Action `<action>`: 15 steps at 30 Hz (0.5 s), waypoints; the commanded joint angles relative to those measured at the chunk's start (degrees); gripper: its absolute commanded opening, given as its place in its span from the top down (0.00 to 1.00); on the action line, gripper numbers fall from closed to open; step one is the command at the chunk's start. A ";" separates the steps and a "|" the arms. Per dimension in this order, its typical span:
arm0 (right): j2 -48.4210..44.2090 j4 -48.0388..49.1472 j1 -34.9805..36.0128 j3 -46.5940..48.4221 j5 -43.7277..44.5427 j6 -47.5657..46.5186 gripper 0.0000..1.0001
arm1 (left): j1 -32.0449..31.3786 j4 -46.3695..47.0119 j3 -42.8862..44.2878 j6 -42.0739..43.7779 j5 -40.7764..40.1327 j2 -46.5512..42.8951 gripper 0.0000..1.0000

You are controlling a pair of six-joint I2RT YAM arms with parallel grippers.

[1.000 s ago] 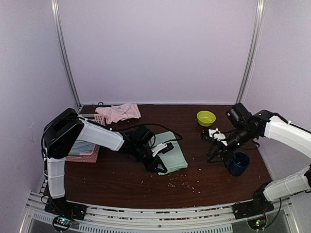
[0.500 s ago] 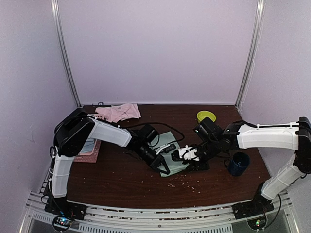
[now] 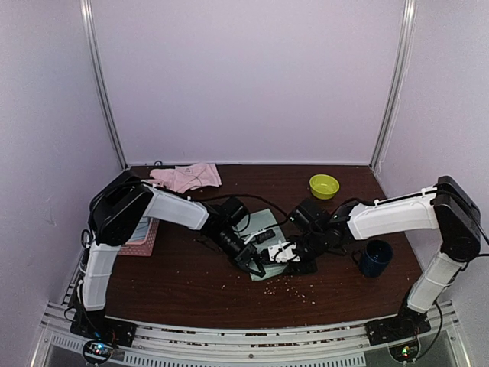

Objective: Roll the towels
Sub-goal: Roll the towel at the center of the board.

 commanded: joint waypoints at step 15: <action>5.58 -10.45 -0.12 6.91 -7.83 3.87 1.00 | 1.56 -5.64 1.16 2.86 2.49 -0.13 1.00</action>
